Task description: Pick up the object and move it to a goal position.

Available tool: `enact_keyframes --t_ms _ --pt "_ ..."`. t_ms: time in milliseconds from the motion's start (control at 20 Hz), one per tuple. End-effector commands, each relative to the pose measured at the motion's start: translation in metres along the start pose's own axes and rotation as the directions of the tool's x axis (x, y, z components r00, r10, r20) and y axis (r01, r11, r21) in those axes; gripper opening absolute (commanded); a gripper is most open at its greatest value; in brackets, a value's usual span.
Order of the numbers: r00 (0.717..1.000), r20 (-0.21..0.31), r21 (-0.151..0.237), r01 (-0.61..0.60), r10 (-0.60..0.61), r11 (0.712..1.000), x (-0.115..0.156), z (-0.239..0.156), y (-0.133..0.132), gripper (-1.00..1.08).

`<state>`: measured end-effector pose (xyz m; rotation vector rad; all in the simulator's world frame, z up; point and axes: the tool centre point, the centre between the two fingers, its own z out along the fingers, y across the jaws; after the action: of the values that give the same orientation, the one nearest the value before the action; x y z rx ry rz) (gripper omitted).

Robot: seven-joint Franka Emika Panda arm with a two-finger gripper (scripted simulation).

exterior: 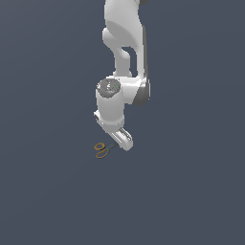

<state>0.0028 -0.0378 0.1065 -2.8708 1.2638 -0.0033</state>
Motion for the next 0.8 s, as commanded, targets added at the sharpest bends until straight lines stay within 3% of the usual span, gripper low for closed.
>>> enact_keyframes --t_ms 0,400,750 --pt "0.997 0.001 0.0 -0.079 0.079 0.997 0.0 0.008 0.002 1.0" --pt "0.953 0.002 -0.003 -0.304 0.304 0.953 0.002 0.031 0.007 1.0" --pt "0.906 -0.001 -0.004 -0.422 0.422 0.906 0.003 0.044 0.011 1.0"
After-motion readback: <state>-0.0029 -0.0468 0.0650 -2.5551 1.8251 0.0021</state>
